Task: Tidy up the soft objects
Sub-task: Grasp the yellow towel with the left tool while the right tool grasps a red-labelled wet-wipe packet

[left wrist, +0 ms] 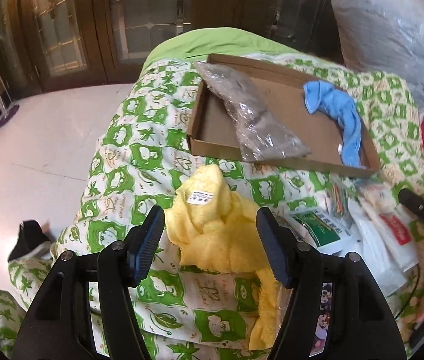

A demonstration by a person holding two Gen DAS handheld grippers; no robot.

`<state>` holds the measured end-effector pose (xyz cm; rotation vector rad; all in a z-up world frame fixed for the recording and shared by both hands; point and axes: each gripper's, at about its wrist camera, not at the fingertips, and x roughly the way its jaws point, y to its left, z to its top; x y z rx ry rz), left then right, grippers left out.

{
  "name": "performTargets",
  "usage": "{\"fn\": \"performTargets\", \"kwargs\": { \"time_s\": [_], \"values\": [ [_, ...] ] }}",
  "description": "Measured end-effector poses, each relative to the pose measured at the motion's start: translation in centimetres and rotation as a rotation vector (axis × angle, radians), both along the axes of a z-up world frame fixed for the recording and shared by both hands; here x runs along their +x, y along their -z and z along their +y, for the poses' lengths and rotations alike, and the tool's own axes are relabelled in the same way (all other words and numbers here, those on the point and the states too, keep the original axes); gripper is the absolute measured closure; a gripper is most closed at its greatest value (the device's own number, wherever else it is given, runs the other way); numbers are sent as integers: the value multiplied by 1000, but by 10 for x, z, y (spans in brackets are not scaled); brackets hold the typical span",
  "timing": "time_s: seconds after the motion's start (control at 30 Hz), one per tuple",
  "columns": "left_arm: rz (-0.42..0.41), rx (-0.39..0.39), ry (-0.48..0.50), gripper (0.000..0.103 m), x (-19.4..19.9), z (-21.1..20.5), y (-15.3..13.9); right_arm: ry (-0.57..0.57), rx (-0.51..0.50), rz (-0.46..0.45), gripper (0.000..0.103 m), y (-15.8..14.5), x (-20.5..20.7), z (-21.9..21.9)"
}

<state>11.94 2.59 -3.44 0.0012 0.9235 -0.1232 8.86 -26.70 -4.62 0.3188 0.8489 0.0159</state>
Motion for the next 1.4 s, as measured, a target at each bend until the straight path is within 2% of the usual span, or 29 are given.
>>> {"fn": "performTargets", "kwargs": {
  "time_s": [0.17,0.33,0.67,0.77,0.83,0.9,1.0,1.1,1.27,1.33,1.4],
  "values": [
    [8,19,37,39,2,-10,3,-4,2,5,24,-2,-5,-1],
    [24,29,42,39,3,-12,7,-39,14,58,24,4,-6,0],
    [44,-38,-6,39,7,2,7,-97,-211,214,24,35,10,24],
    [57,-46,-26,39,7,6,8,-101,-193,240,26,40,19,20],
    [58,-43,-25,39,7,5,8,-112,-166,253,36,41,20,17],
    [57,-32,-14,39,6,2,9,-131,-123,259,40,40,18,15],
    [62,-16,6,39,6,-3,10,-205,-49,301,40,38,14,21],
    [64,-11,16,39,7,-5,11,-259,16,299,40,39,1,34],
    [67,-35,3,39,7,-1,11,-246,-7,264,38,32,-5,36],
    [76,-39,5,39,8,-2,12,-242,-27,257,31,24,-12,37],
    [88,-41,7,39,9,-4,15,-243,-56,277,28,23,-14,38]
  ]
}}
